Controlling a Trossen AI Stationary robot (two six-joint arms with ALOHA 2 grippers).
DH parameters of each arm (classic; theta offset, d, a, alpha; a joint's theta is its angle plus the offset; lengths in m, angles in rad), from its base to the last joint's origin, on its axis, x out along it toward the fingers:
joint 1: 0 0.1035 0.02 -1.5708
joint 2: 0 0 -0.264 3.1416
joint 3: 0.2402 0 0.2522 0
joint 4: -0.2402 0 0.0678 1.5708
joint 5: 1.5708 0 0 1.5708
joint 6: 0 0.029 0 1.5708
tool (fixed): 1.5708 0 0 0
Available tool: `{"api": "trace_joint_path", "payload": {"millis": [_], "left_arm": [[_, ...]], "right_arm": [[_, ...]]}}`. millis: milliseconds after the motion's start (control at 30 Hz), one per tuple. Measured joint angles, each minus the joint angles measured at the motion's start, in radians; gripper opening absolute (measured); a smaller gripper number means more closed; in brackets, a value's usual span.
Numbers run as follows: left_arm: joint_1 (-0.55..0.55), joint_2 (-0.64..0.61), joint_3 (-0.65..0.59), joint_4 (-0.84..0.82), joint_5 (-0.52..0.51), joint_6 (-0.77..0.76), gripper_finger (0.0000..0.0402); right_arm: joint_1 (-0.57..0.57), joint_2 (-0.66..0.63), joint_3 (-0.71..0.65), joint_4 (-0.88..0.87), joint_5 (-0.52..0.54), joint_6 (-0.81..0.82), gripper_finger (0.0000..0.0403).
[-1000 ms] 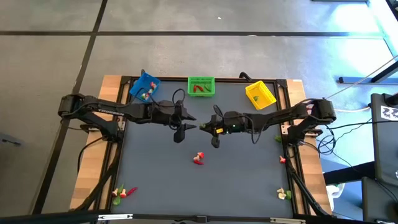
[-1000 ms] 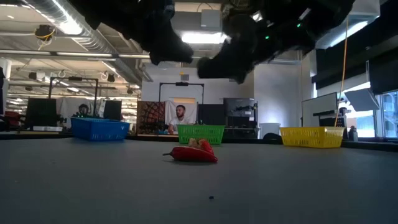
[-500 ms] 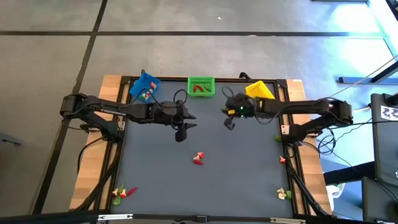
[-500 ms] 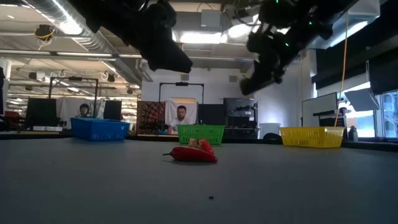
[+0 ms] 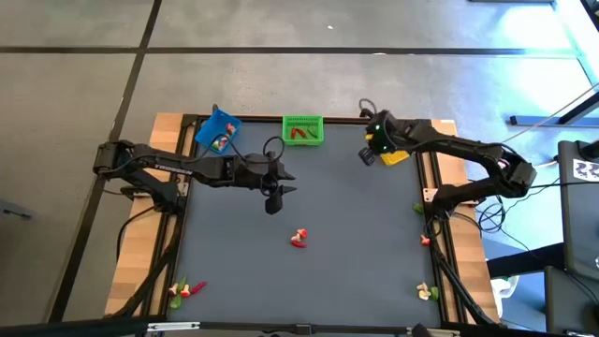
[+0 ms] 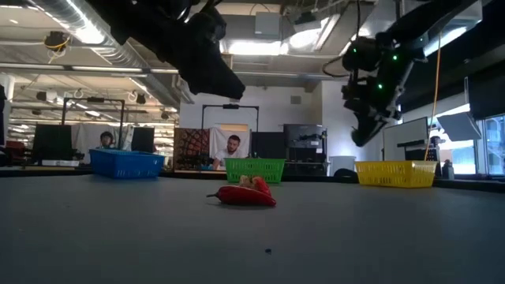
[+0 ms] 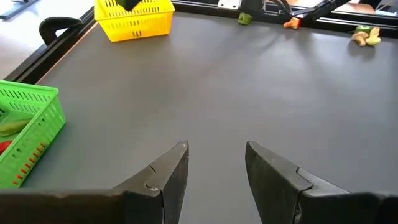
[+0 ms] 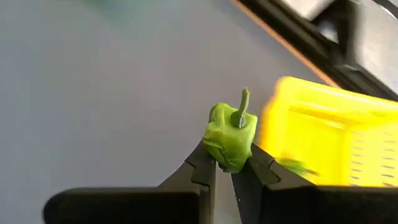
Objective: Sort produce into baskets
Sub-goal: Put the green chili pepper into the yellow bin
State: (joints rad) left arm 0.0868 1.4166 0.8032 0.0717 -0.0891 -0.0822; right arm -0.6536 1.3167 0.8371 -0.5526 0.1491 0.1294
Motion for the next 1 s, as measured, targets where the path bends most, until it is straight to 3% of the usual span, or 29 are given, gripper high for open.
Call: {"api": "trace_joint_path", "payload": {"millis": [300,600,1000], "left_arm": [[0.000,0.000,0.000,0.030,0.000,0.002,0.0155],[0.000,0.000,0.000,0.029,0.000,0.001,0.0155],[0.000,0.000,0.000,0.026,0.000,-0.021,0.0155]], "right_arm": [[-0.189,0.058,0.000,-0.024,0.007,-0.033,0.0037],[-0.239,0.122,0.000,-0.035,0.010,-0.031,0.0041],[-0.237,0.122,0.000,-0.080,0.017,-0.044,0.0146]]}}
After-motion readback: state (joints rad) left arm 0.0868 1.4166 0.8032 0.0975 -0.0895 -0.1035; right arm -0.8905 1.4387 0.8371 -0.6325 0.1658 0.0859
